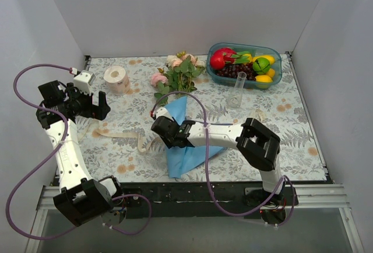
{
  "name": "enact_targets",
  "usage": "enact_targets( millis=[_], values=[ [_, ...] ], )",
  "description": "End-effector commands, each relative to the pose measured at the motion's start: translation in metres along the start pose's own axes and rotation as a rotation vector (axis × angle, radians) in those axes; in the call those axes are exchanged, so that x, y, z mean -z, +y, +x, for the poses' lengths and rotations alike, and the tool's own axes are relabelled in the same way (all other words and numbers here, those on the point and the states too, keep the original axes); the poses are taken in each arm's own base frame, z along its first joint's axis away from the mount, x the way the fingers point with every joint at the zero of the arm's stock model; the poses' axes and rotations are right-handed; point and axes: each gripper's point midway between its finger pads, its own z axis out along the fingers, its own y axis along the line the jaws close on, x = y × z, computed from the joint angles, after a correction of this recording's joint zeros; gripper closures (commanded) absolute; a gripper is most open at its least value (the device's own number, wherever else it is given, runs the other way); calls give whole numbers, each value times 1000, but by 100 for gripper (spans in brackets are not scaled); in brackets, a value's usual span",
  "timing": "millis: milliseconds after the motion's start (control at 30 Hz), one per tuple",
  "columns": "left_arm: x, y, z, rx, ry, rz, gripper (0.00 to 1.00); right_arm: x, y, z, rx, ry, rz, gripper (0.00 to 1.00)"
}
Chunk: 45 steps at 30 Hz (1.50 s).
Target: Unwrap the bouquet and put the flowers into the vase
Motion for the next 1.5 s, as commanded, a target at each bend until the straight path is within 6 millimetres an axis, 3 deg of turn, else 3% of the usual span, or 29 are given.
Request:
enact_targets(
  millis=[0,133,233,600,767,1000,1133,1467],
  values=[
    [3,-1,-8,-10,-30,-3,2,17,-12,-7,84,-4,83,49],
    [2,0,-8,-9,-29,-3,2,58,-31,-38,-16,-103,19,45],
    [2,1,-8,-7,-26,-8,2,66,-52,-34,-119,-125,-33,44],
    [4,3,-9,-14,-22,-18,2,64,-80,28,-140,-57,30,45],
    [5,5,-14,-16,-22,-20,2,56,-77,52,-105,-36,46,47],
    [6,5,-16,-15,-23,-18,2,50,-67,40,-90,-76,16,49],
    [6,5,-15,-14,-22,-18,2,46,-50,30,-108,-90,-58,49],
    [4,8,-14,-22,-20,-30,2,27,-44,44,-128,-38,-52,50]
  ],
)
